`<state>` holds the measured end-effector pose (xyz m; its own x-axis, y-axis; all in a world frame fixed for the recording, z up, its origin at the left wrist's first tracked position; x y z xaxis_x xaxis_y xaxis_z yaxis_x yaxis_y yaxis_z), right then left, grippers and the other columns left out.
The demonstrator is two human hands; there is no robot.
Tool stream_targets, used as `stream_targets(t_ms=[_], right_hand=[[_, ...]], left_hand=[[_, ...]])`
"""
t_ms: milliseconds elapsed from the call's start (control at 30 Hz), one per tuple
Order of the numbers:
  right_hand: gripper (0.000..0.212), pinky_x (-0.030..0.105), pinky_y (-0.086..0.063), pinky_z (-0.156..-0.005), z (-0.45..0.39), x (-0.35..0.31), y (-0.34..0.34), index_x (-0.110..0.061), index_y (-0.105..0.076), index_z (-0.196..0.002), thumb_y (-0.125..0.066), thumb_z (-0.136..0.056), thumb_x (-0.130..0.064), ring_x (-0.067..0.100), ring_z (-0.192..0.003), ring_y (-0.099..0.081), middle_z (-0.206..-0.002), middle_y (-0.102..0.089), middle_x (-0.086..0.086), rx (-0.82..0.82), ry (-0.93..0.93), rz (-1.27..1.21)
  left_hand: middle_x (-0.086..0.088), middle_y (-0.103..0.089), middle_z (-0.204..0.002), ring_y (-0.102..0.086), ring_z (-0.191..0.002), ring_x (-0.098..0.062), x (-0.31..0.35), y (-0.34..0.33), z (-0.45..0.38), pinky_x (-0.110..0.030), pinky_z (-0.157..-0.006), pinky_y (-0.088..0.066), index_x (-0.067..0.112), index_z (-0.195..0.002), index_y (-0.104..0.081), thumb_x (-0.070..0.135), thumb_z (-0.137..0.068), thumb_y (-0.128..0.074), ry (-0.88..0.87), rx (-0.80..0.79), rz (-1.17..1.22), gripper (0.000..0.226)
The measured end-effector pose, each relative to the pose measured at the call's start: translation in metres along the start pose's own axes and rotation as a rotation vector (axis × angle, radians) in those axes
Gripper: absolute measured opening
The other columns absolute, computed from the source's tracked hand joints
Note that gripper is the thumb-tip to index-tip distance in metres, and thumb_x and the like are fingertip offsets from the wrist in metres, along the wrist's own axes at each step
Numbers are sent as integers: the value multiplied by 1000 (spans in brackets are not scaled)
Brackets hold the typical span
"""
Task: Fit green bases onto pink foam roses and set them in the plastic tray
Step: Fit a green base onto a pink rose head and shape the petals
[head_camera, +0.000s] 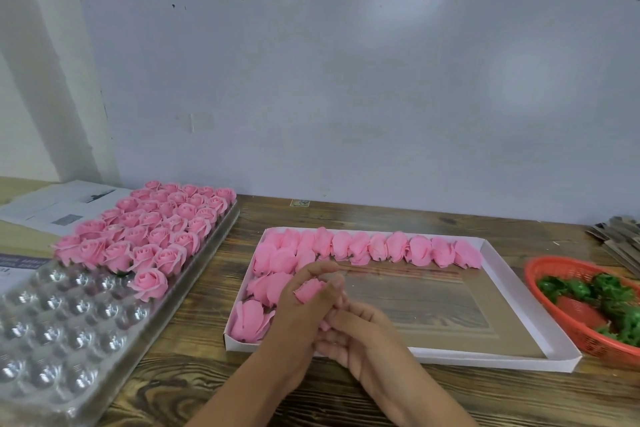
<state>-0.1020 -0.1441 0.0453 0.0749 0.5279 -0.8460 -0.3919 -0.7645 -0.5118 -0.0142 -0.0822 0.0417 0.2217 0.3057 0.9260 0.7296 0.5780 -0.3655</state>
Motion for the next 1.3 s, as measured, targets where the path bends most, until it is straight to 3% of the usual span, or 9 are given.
stream_targets(t_ms=[100,233,333,500,667,867,1033,1200,1300], right_hand=[[19,27,-56,-63,2,2,1,-6,-75,-73,-70,-72,-24,21,-64,-65,-76,-66,16,0,-142,24],[37,27,-54,-53,3,5,1,0,-76,-72,-63,-75,-34,22,-59,-65,-73,-67,18,-19,-259,8],[37,27,-56,-55,1,5,0,-4,-78,-74,-65,-75,-38,22,-60,-66,-71,-68,17,-4,-202,25],[41,26,-56,-55,1,3,2,1,-65,-105,-76,-71,-21,17,-58,-65,-78,-68,17,11,-79,109],[35,24,-48,-47,1,-7,5,-1,-68,-87,-63,-83,-36,17,-51,-56,-68,-63,16,64,-42,113],[51,23,-38,-37,0,-15,21,0,-69,-83,-49,-97,-45,18,-42,-51,-59,-59,15,208,-42,202],[53,24,-38,-38,0,-16,27,-7,-76,-79,-49,-95,-49,18,-43,-50,-56,-55,12,215,-21,210],[54,23,-42,-38,-2,-18,30,-8,-72,-73,-51,-92,-54,18,-44,-54,-62,-63,14,232,-33,297],[37,26,-50,-49,1,-23,32,-11,-70,-91,-59,-91,-46,17,-59,-64,-75,-70,8,277,103,355]], left_hand=[[-2,-61,-68,-64,-72,-14,-1,2,-1,-25,-69,-57,26,-94,-75,37,-65,-89,-7,-12,50,34],[-2,-56,-64,-61,-68,-13,-2,4,-4,-25,-62,-56,25,-85,-74,33,-79,-82,7,22,146,12],[-1,-54,-65,-59,-63,-11,-3,6,-6,-24,-57,-55,25,-80,-72,35,-78,-77,18,44,159,11],[0,-55,-67,-61,-70,-13,-6,9,-8,-28,-67,-56,23,-81,-70,42,-79,-75,-14,63,93,20],[3,-69,-87,-63,-80,-11,-6,9,-6,-24,-72,-53,30,-100,-72,52,-75,-79,-67,-12,-157,34],[-9,-75,-95,-70,-86,-13,2,2,-1,-23,-77,-56,27,-103,-74,28,-79,-82,-150,-154,-237,25],[-20,-71,-94,-72,-80,-23,4,-5,4,-30,-72,-59,23,-111,-70,16,-78,-87,-179,-292,-233,38],[0,-76,-102,-71,-100,-14,1,-1,0,-22,-82,-56,32,-102,-75,21,-80,-83,-264,-125,-350,25],[0,-77,-100,-72,-94,-11,2,1,0,-20,-78,-55,30,-102,-76,19,-83,-82,-264,-103,-346,23]])
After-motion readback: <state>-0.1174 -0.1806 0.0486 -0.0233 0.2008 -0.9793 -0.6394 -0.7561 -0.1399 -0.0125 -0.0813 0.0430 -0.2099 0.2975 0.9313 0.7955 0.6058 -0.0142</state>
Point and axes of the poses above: each hand's wrist, its own z-axis away from the middle knuckle, its own y-axis out of the back of the hand, x = y × z, the point moved 3 cm from there along -z, towards the middle knuckle
